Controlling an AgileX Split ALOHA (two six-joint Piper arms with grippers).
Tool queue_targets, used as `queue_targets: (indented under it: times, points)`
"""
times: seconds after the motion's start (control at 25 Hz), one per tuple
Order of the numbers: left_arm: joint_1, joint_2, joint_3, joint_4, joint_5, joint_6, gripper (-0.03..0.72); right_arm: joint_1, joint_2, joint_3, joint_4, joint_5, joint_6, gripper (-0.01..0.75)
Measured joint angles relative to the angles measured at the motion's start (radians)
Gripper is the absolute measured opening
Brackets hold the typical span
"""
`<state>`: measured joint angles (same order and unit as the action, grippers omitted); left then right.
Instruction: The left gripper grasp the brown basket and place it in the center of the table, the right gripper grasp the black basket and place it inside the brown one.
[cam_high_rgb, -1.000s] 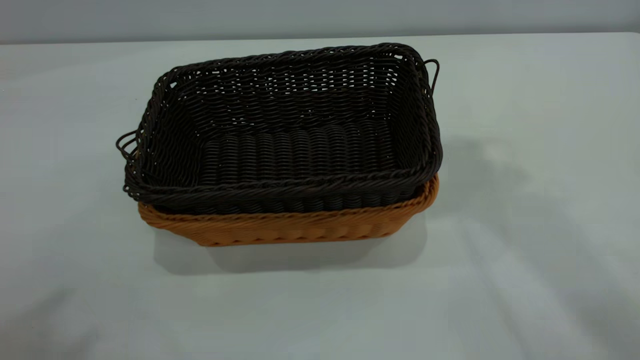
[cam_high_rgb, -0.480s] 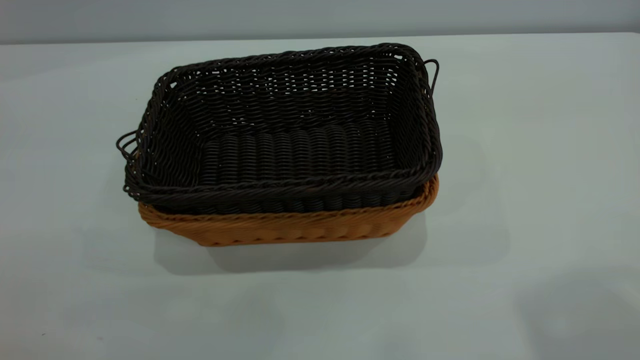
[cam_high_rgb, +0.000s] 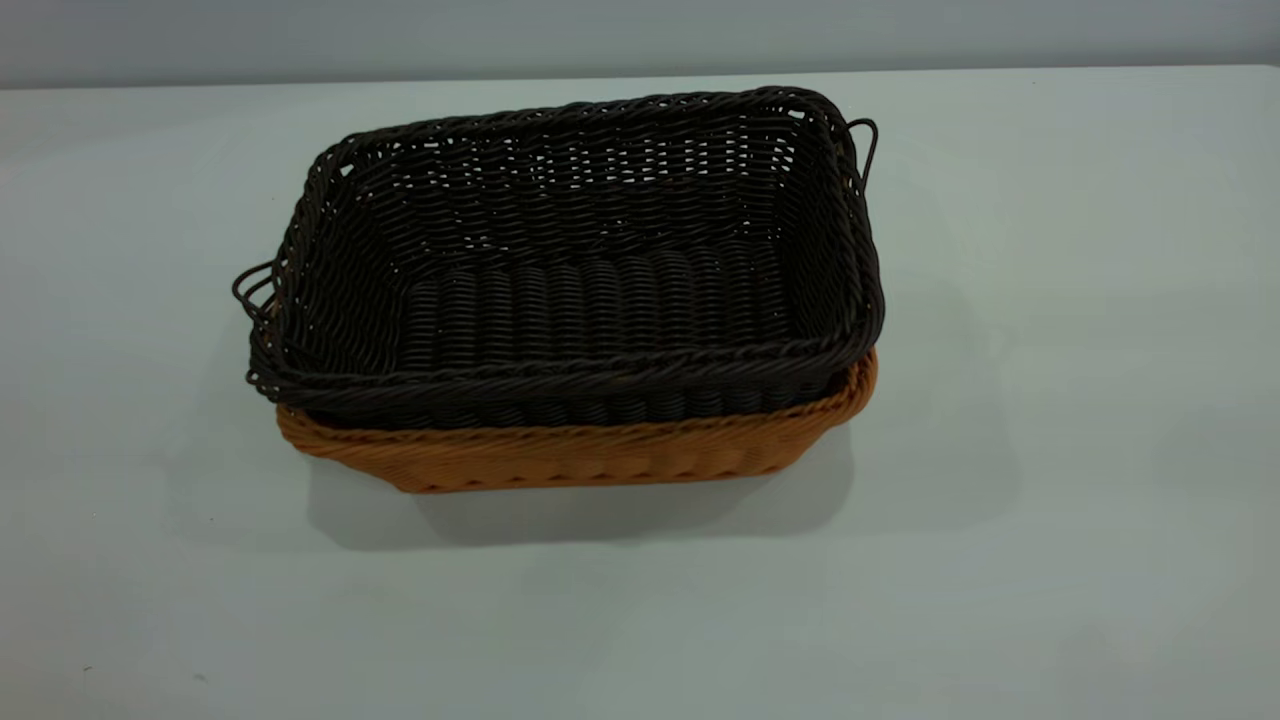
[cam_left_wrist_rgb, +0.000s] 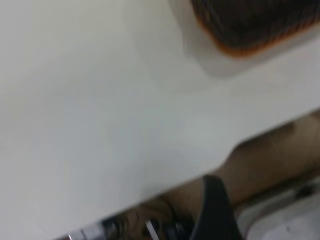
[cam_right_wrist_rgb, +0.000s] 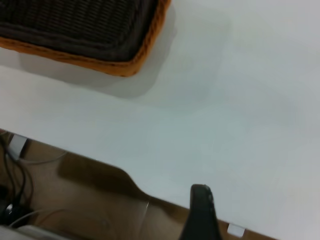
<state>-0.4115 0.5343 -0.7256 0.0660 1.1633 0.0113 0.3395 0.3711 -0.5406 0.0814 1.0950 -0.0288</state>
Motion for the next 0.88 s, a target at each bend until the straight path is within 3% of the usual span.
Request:
queue_targets:
  times: [0.28, 0.88]
  points:
    - [0.0, -0.096, 0.225, -0.042, -0.043, -0.004, 0.468, 0.0, -0.126, 0.068, -0.014, 0.006, 0.001, 0.499]
    - [0.0, -0.155, 0.239, -0.055, -0.071, -0.011, 0.468, -0.013, -0.134, 0.068, -0.009, 0.006, 0.001, 0.499]
